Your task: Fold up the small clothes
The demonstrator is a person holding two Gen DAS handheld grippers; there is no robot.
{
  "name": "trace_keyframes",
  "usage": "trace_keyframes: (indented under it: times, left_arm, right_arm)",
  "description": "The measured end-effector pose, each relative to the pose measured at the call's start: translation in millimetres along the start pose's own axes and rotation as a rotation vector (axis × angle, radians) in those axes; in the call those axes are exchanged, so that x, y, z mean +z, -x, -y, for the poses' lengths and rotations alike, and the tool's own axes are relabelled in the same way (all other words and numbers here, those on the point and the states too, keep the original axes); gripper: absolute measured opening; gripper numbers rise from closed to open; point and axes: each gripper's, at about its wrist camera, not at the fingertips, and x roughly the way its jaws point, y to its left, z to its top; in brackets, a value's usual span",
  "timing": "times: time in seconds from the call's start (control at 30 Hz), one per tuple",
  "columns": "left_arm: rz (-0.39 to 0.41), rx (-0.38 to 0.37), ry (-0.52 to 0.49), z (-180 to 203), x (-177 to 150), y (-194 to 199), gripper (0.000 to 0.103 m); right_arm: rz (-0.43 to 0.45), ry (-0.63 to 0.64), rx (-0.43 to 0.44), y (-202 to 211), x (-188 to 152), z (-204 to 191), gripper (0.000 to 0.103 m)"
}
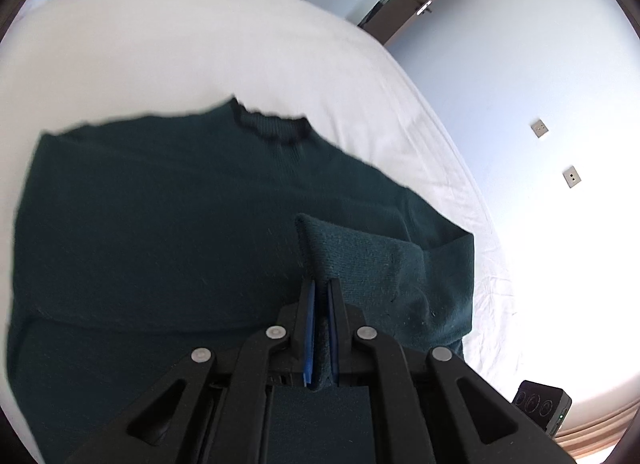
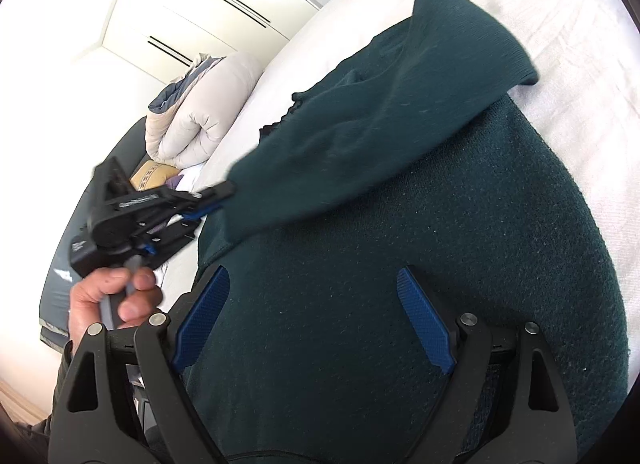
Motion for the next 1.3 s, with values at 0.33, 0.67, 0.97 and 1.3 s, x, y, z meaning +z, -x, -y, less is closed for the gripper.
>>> trace_keyframes:
  times: [0.33, 0.67, 0.97, 1.3]
  left_arm:
    - [0.119, 0.060, 0.067, -64.0, 34.7, 39.0, 0.005]
    - [0.092, 0.112, 0.155, -118.6, 22.3, 14.1, 0.005]
    - [0.077, 0.089, 0.186, -139.5, 5.4, 0.2, 0.008]
    - [0.089, 0.053, 0.177, -145.8, -0.1, -0.7, 0.011]
  right_arm:
    - [0.002, 0.016, -0.008, -9.6, 3.0, 2.2, 0.086]
    - [-0.006, -0.095, 0.021, -5.7, 24.2, 3.4, 0.086]
    - [0.031, -0.188, 0.042, -29.3, 98.6, 23.3, 0.086]
    - [0.059, -0.332, 0.061, -15.2, 148.1, 62.7, 0.086]
